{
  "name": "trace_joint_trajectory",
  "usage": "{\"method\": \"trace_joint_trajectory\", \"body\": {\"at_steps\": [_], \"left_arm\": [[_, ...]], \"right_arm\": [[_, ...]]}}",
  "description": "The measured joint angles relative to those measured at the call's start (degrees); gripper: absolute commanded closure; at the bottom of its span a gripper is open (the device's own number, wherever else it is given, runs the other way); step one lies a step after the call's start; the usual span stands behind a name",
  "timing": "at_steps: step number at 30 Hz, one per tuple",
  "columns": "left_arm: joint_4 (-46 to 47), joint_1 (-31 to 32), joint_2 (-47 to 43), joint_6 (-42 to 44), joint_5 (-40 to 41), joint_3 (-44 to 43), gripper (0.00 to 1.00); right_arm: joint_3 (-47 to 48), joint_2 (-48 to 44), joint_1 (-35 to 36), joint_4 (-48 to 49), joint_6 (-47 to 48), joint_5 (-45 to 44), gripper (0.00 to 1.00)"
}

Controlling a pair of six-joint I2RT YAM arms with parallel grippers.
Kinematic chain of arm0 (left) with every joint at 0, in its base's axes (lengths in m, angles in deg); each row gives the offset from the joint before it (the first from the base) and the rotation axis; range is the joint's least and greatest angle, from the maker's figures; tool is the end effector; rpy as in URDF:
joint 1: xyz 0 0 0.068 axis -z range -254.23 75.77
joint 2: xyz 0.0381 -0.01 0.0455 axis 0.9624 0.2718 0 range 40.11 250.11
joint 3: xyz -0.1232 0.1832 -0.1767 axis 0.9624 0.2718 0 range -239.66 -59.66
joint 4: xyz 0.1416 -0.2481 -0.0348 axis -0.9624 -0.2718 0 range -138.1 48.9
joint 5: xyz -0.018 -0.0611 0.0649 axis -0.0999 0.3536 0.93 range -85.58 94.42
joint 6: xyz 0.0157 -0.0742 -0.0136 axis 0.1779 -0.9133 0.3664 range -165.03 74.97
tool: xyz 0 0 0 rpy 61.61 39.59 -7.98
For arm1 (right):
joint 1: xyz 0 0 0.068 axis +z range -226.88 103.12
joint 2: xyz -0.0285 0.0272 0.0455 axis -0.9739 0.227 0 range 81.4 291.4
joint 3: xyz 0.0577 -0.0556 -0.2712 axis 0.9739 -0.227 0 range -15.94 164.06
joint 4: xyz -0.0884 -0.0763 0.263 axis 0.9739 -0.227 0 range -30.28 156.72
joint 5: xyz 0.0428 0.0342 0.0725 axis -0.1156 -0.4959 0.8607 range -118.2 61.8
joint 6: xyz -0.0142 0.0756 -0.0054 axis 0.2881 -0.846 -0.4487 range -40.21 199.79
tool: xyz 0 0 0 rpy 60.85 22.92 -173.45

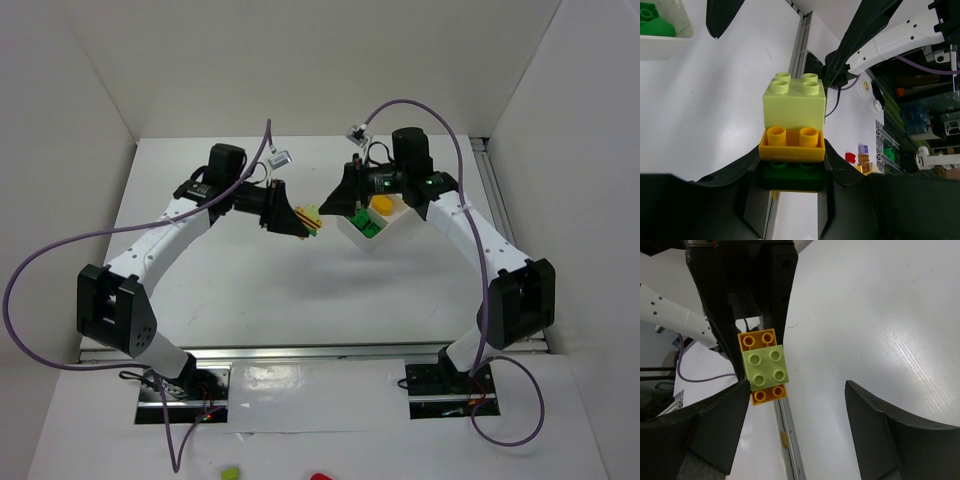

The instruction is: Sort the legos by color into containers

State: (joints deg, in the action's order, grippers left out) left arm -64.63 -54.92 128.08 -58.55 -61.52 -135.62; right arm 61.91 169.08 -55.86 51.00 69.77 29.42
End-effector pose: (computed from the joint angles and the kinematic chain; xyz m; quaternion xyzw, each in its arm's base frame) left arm 0.3310 -0.1793 0.3310 0.2864 0.7325 -0.5726 0.2315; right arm 0.3409 0.1903 0.3530 -0.3268 0.7133 0.5178 0.3410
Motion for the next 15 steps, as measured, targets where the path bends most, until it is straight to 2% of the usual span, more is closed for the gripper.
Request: {"method": "trace_joint_trajectory", "body": {"at_steps": [4,8,12,13,14,15], "left_arm": [[0.2,-0.3,0.0,-0.1,-0.7,0.2,1.00],[0.8,-0.3,0.0,-0.2,-1.1,0.2,1.00],[0.9,-0.3,0.0,-0.2,-1.4,0.2,1.00],[0.9,-0.3,0.0,-0.2,-1.3,0.2,1.00],[1.0,-0.3,0.0,-0.2,-1.1,0.2,1.00],[1.0,-0.3,0.0,-0.1,-1.5,0.2,1.00]], "right_arm": [[1.2,1.9,0.7,1.0,-0.6,3.2,0.19],[2.9,3.7,2.0,1.2,-0.4,6.0,0.27],[2.9,3.9,2.6,1.9,-0.7,7.7,0.49],[2.9,3.9,2.6,2.1,-0.9,8.1,0.55],[2.9,3.9,2.6,2.4,-1.0,8.7,0.67],[2.9,3.9,2.6,2.8,-1.3,9.0,0.72]]}}
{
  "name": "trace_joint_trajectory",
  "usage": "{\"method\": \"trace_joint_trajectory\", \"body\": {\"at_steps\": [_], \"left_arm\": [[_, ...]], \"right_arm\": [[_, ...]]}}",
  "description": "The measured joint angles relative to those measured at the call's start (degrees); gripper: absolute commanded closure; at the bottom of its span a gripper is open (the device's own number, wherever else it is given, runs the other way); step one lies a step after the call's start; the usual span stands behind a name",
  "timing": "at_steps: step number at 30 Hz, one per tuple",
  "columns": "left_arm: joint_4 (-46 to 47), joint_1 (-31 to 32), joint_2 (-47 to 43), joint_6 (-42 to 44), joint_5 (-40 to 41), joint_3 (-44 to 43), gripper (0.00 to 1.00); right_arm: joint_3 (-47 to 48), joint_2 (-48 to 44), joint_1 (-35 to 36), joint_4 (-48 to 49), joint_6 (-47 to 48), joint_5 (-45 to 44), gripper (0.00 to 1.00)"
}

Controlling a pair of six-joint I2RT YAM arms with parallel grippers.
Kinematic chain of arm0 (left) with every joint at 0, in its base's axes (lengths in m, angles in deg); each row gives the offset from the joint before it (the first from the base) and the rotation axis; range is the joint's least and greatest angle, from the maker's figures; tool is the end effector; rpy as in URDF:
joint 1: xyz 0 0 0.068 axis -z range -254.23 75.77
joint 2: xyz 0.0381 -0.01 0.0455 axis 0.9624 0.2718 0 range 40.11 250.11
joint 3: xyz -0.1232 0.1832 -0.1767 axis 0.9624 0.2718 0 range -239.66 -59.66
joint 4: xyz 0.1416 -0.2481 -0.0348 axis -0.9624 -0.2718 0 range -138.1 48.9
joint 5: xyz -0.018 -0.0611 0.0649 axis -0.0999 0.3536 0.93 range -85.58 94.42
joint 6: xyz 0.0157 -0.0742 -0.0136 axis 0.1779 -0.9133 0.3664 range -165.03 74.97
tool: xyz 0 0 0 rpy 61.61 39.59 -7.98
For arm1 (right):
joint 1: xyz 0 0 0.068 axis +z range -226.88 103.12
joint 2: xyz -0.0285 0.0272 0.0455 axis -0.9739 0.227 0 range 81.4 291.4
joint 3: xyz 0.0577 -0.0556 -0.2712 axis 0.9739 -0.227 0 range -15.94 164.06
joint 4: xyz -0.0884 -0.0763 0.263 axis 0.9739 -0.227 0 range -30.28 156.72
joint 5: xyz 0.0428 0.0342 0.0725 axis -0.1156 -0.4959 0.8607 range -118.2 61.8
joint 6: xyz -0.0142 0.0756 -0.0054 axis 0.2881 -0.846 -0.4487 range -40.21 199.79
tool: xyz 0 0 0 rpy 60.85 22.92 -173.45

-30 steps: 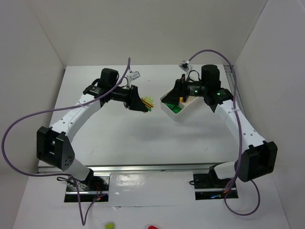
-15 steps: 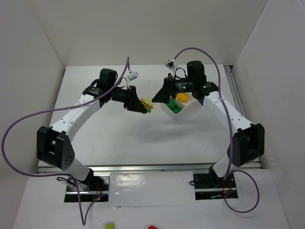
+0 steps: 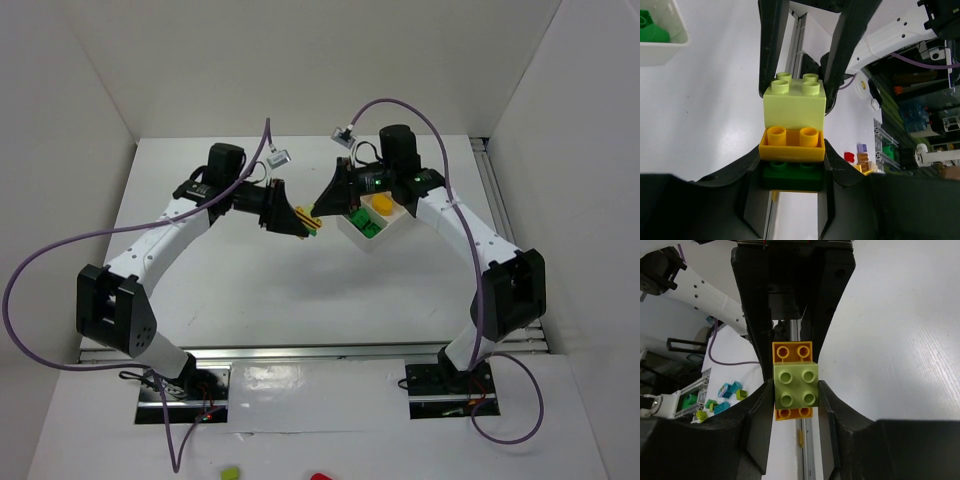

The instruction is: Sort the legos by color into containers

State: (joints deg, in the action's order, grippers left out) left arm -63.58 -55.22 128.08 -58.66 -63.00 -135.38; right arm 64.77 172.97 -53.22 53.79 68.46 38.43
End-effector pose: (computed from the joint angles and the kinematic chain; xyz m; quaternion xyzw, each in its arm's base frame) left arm 0.3313 -0.1781 0.3319 0.2917 0.7241 -0.5803 0.2322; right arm 0.3407 0.2150 0.3548 -0.3734 0.6638 0.5760 0.2969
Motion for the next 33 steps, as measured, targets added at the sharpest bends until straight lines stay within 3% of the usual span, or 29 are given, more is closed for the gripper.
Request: {"method": "trace_joint_trajectory", "body": {"at_steps": [1,6,15,18,21,25,33], "left_arm": [[0.1,0.0,0.0,0.0,-0.2,0.0,1.00],[0.3,-0.2,-0.1,0.0,0.0,0.0,1.00],[0.3,-0.7,-0.1,-0.1,0.1,0.1,1.00],[0.3,-0.8,-0.1,-0.3,0.2,0.1,1.00],[0.7,-1.2,-0.1,-1.3,1.0,0.1,1.00],[1.1,-1.7,-0.1,-3.0,3.8,0.3,1.00],[1.5,-3.4,-0.1,-4.8,7.3,1.2,1.00]], "right_arm": [[0.0,0.0,0.0,0.3,-0.4,0.2,0.80],[-0.5,-0.5,0.0,1.0,-1.8,-2.0,0.89],[-4.4,-7.0,-2.6,3.8,-5.2,-17.8,0.90],[-4.5,-7.6,-3.6,2.6,-6.3,-27.0,0.90],[-4.2,-7.3,-4.5,-1.2,-8.1,-43.2,0.89],[-4.0,-4.6,-7.8,-4.9,-9.1,-57.9,0.89],[-1.2,4.8,-11.4,-7.8,-10.3,-76.1,0.85]]}}
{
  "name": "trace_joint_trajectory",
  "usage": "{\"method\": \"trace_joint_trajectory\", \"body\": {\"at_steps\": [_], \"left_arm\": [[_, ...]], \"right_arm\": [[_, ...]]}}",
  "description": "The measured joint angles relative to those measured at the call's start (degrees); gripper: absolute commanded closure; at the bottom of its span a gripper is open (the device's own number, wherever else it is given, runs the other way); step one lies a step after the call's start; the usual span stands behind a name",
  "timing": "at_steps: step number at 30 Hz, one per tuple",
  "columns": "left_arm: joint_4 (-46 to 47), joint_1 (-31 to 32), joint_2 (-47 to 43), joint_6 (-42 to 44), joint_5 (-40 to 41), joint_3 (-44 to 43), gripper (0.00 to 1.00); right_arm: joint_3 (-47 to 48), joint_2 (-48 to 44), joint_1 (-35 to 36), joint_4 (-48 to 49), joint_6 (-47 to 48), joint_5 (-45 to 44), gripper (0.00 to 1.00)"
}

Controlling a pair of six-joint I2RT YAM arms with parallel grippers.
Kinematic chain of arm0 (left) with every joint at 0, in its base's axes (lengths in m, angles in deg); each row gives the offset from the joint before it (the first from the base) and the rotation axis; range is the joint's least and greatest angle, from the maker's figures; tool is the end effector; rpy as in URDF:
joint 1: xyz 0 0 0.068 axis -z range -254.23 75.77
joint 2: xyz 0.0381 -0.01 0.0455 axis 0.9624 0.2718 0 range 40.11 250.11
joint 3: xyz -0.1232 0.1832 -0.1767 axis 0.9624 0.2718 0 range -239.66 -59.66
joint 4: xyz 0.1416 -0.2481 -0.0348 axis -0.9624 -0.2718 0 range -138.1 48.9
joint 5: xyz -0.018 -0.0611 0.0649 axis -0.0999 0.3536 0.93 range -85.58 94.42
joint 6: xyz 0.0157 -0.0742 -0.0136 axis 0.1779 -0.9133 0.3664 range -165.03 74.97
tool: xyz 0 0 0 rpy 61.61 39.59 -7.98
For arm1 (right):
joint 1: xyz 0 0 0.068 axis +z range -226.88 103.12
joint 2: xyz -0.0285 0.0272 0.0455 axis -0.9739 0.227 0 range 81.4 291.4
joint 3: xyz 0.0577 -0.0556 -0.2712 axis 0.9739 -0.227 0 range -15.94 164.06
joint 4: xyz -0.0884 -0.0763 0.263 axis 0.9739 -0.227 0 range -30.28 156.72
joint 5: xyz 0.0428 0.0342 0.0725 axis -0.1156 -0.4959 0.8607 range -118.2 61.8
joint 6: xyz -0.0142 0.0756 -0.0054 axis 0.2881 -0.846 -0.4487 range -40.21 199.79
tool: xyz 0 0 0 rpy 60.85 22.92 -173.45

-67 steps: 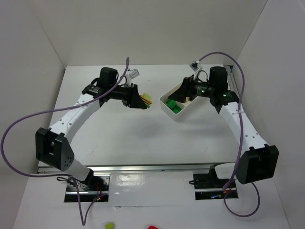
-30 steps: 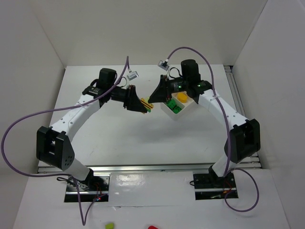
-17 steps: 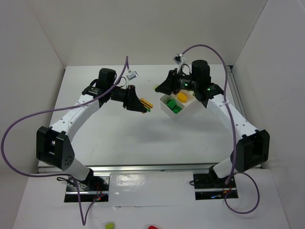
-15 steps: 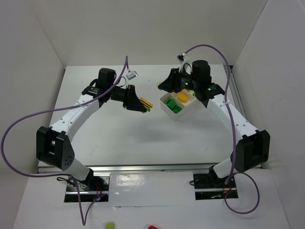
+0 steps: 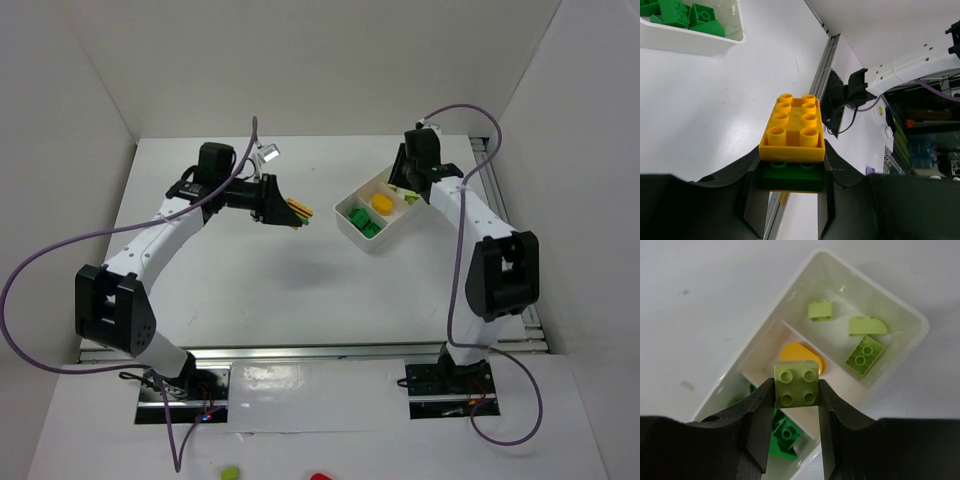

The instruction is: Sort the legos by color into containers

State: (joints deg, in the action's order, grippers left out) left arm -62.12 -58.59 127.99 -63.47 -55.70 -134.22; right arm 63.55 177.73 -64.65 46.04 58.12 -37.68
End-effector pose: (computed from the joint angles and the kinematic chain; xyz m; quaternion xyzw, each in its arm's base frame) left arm 0.3481 -0.1564 0.3230 0.2151 0.7709 -0.5419 0.2566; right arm 0.4312 0.0823 0.2800 0.1099 0.8879 0.0575 0.4430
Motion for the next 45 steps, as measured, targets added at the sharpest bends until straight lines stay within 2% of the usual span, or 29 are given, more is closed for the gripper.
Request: {"method": "trace_joint_trajectory", "body": {"at_steps": [5,9,11,14,18,20,22,25,27,29,34,40,45], "left_arm": [[0.2,-0.4,0.0,-0.1,-0.2,0.0,1.00],[0.3,-0.4,0.0,-0.2,-0.7,0.1,1.00],[0.5,-0.4,0.0,-0.2,-1.1,0.2,1.00],[0.5,-0.4,0.0,-0.2,-1.7,0.3,1.00],[0.5,-0.4,0.0,-0.3,-2.6,0.3,1.00],[0.5,-0.3,0.0,-0.4,-3.3,0.3,1.00],[0.5,-0.3,0.0,-0.2,-4.3,0.3,1.00],[0.1,-0.2,0.0,0.4,-6.1,0.3,1.00],[-0.1,0.0,0.0,0.6,-7.3,0.3,1.00],[-0.3,0.4,0.0,0.8,-8.1,0.3,1.00],[-0.5,1.6,0.0,1.9,-8.5,0.3,1.00],[-0.6,2.6,-0.1,1.8,-8.2,0.3,1.00],[-0.6,2.7,-0.2,1.8,-8.0,0.3,1.00]], "right_arm": [[5.4,9.3,-0.5,-1.1,0.0,-5.6,0.82],[7.1,13.4,-1.0,-1.4,0.1,-8.7,0.79],[8.7,15.0,-1.6,-1.4,0.3,-9.5,0.62],[12.4,17.7,-3.0,-1.8,0.3,-10.2,0.30],[20.5,21.4,-4.2,-5.1,0.7,-9.9,0.28],[21.2,21.0,-4.3,-5.8,0.7,-9.0,0.30],[19.7,18.2,-4.1,-5.7,1.1,-4.9,0.36],[12.7,10.4,-4.1,-3.9,2.2,3.7,0.36],[5.7,1.8,-4.2,-1.2,3.4,15.1,0.32],[1.3,-5.3,-4.0,2.4,4.1,27.9,0.20],[-0.1,-10.8,0.2,9.7,5.0,52.0,0.12],[-0.4,-7.9,9.6,10.4,5.5,61.1,0.10],[-0.4,-6.6,13.9,9.9,7.2,64.8,0.20]]}}
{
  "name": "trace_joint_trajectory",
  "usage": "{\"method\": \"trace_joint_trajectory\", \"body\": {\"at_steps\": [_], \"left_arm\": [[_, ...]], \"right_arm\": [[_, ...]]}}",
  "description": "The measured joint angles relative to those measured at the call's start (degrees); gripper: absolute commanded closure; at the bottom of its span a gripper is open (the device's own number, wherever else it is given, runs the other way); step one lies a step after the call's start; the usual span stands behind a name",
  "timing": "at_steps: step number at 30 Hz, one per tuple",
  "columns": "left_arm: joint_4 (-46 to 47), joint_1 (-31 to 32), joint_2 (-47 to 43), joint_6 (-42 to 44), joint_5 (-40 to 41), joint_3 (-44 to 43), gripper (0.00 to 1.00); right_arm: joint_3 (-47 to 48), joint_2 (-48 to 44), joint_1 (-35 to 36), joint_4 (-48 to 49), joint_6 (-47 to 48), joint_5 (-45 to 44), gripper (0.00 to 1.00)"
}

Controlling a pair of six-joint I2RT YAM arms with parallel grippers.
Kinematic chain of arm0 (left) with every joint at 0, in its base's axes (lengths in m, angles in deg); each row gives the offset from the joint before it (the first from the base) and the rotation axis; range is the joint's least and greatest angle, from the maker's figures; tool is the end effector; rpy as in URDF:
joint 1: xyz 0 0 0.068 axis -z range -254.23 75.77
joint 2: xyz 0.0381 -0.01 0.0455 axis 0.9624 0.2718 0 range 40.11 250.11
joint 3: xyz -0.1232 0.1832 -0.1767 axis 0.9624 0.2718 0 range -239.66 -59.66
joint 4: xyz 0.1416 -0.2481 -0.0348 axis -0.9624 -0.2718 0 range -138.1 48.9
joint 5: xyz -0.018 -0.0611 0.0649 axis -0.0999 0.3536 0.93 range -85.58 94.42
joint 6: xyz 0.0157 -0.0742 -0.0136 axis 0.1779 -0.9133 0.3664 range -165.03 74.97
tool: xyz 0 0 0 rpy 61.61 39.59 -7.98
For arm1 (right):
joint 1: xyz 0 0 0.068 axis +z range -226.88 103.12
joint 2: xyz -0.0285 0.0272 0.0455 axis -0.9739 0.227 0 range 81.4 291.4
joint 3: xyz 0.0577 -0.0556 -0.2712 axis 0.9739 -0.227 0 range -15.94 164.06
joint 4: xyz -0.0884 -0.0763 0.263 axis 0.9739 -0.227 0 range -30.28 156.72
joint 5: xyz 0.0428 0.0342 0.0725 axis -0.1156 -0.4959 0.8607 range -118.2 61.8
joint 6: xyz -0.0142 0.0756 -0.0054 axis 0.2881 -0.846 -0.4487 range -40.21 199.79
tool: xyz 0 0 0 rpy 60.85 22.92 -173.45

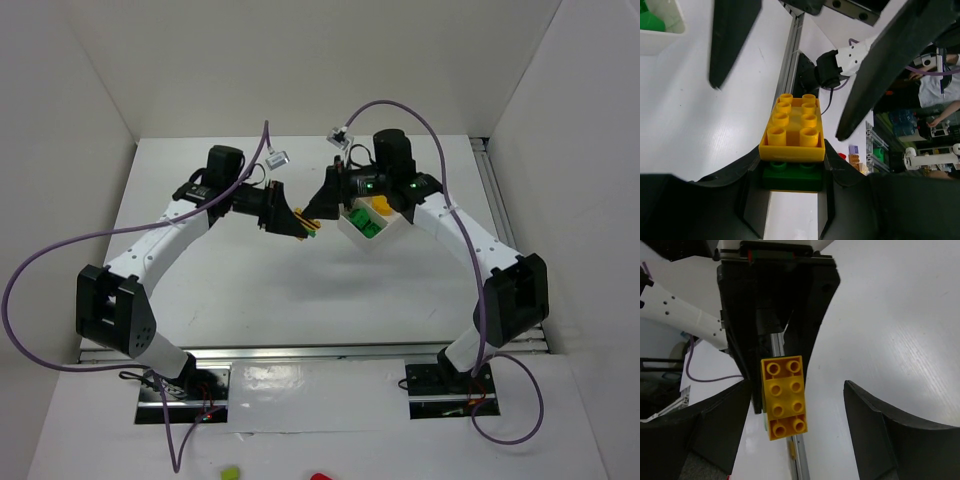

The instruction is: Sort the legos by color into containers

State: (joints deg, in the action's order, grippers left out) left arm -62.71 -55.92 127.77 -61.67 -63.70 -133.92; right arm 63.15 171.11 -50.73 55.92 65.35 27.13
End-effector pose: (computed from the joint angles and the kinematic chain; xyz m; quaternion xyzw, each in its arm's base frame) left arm 0.3311 -0.1736 0.3263 0.2693 0.7310 -0.5887 0.2157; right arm 0.3367 0.2254 0.3558 -0.3349 0.7013 0.5328 0.3349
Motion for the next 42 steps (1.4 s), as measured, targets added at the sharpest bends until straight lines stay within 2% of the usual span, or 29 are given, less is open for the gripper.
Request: {"method": "trace_joint_trajectory", "body": {"at_steps": [3,5,10,11,14,17,20,28,35,37,38,39,42], "left_arm": [[0.0,0.0,0.0,0.0,0.4,-0.1,1.00],[0.0,0.0,-0.1,0.0,0.5,-0.1,1.00],[-0.7,0.0,-0.2,0.0,1.5,-0.1,1.00],[-0.9,0.0,-0.2,0.0,1.6,-0.1,1.00],[-1.5,0.0,-0.2,0.2,1.8,-0.1,1.00],[-1.7,0.0,-0.2,0.3,2.1,-0.1,1.00],[-1.3,0.4,-0.2,0.3,2.7,-0.1,1.00],[2.5,2.2,-0.1,0.1,4.5,-0.4,1.00],[0.5,-0.6,-0.1,0.2,3.2,-0.4,1.00],[0.5,-0.6,-0.1,0.3,2.8,-0.4,1.00],[0.3,-0.6,-0.1,0.3,2.6,-0.4,1.00],[0.2,-0.6,-0.1,0.3,2.4,-0.4,1.00],[0.1,-0.6,-0.1,1.1,1.9,-0.4,1.00]], "right_arm": [[0.0,0.2,1.1,-0.3,1.5,2.1,0.29],[0.0,0.6,1.6,-0.5,2.4,2.8,0.41],[0.0,1.5,1.8,-0.9,3.0,4.6,0.51],[0.0,1.6,1.8,-0.9,3.1,5.2,0.60],[0.0,1.8,1.8,-1.3,3.8,5.8,0.74],[-0.1,1.6,1.7,-1.7,3.8,5.1,0.84],[-2.8,-0.7,1.0,-0.4,2.6,2.5,0.86],[-9.2,-8.1,-1.6,3.0,-2.8,-3.5,0.86],[-9.9,-8.2,-9.3,2.3,-4.0,-15.5,0.88],[-10.4,-8.0,-9.3,2.3,-4.3,-15.2,0.79],[-10.4,-7.7,-9.2,2.5,-4.4,-14.4,0.71],[-10.4,-7.4,-9.1,2.7,-4.4,-13.3,0.47],[-10.6,-6.2,-9.0,3.9,-4.4,-7.7,0.26]]}}
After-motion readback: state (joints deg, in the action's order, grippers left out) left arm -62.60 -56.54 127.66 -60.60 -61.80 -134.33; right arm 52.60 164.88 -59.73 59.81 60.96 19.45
